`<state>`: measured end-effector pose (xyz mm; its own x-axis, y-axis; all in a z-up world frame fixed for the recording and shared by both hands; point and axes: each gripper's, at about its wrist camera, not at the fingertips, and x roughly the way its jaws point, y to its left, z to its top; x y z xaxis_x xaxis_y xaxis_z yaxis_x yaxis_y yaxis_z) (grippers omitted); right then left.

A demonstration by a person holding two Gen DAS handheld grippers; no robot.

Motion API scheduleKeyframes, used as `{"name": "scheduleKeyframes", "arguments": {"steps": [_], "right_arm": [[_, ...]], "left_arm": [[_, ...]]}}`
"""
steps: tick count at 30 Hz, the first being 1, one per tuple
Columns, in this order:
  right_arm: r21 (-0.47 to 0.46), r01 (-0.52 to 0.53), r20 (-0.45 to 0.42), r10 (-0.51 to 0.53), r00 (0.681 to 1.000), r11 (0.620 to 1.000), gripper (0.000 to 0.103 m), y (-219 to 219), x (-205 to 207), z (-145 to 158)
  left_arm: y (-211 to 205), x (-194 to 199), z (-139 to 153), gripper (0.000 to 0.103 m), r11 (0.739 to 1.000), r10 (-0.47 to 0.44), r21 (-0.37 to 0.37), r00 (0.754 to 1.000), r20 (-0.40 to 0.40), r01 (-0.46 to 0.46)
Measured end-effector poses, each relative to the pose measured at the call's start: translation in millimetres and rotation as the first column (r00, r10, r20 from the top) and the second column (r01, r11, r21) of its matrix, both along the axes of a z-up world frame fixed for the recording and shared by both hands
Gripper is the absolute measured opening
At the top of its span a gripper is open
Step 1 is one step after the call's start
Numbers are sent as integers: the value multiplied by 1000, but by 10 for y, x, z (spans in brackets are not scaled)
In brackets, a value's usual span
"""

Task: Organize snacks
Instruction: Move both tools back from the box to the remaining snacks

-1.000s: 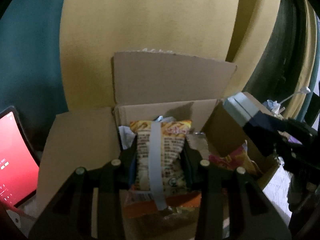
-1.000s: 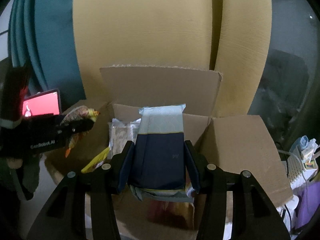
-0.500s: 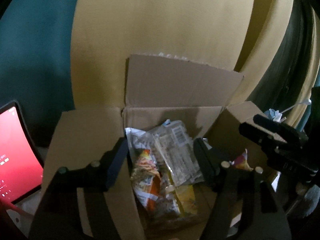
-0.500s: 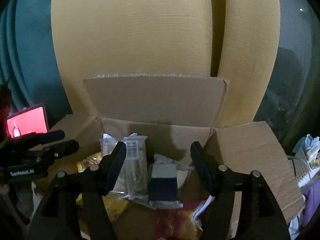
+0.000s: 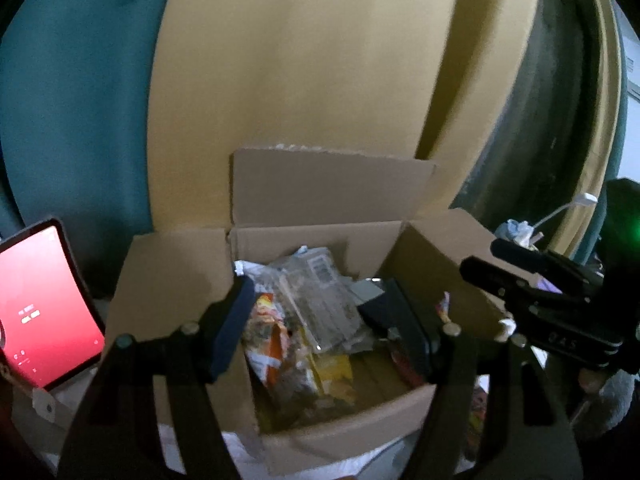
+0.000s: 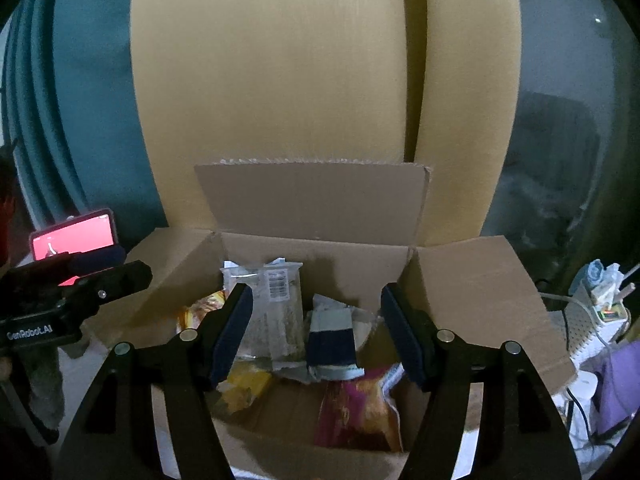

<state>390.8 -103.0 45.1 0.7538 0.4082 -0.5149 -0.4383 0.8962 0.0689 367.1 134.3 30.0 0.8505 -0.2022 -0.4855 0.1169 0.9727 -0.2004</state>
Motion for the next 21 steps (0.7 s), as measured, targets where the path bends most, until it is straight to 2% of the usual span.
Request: {"name": "scheduleKeyframes", "arguments": {"steps": [11, 21], "right_arm": [[22, -4, 23, 4, 1000, 1000, 70, -193, -409, 124], [34, 17, 21, -18, 1000, 999, 70, -437, -662, 80]], "left_arm": [[-236, -456, 173, 71, 999, -36, 21, 999, 39, 35], [-594, -696, 90, 71, 996, -83, 37, 996, 17, 82]]}}
